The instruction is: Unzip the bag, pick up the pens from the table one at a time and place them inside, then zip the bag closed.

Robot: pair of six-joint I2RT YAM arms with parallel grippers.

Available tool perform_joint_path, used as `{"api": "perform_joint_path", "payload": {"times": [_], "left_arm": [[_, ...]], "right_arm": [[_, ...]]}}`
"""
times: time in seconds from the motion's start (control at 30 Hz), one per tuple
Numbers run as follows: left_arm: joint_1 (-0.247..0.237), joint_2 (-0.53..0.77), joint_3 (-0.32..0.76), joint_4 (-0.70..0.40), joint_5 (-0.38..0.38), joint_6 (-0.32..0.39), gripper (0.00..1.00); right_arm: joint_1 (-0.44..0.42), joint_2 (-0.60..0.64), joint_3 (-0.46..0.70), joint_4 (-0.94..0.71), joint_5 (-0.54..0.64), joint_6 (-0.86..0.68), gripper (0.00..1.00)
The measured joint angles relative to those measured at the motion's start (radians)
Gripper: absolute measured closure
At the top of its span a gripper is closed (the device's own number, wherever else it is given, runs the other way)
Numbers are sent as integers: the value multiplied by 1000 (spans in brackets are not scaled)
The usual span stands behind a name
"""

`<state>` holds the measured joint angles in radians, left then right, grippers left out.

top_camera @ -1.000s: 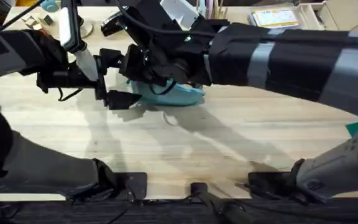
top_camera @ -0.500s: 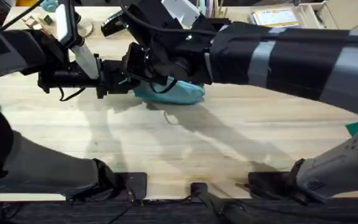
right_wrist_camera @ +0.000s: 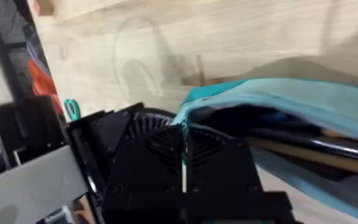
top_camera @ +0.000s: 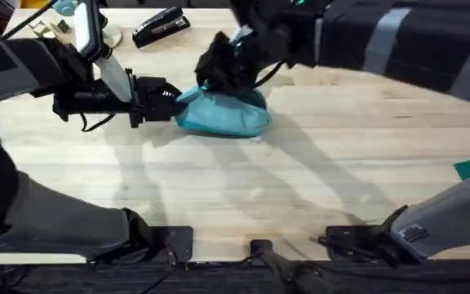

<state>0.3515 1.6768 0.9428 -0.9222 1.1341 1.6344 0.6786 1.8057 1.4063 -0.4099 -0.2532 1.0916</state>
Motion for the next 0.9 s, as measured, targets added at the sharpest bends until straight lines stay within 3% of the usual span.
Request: {"api": "perform_joint_path", "payload": {"times": [0.07,0.4,0.73,0.9], "left_arm": [[-2,0,0,-1,4,0,957],[11,11,0,-9,-57,-1,957],[11,11,0,-9,-59,-1,957],[11,11,0,-9,-59,-1,957]], "right_arm": [[-37,0,0,-23,-43,0,970],[-301,0,0,-149,36,-37,970],[-342,-16,0,-155,94,-163,968],[-317,-160,0,-156,201,-324,969]]}}
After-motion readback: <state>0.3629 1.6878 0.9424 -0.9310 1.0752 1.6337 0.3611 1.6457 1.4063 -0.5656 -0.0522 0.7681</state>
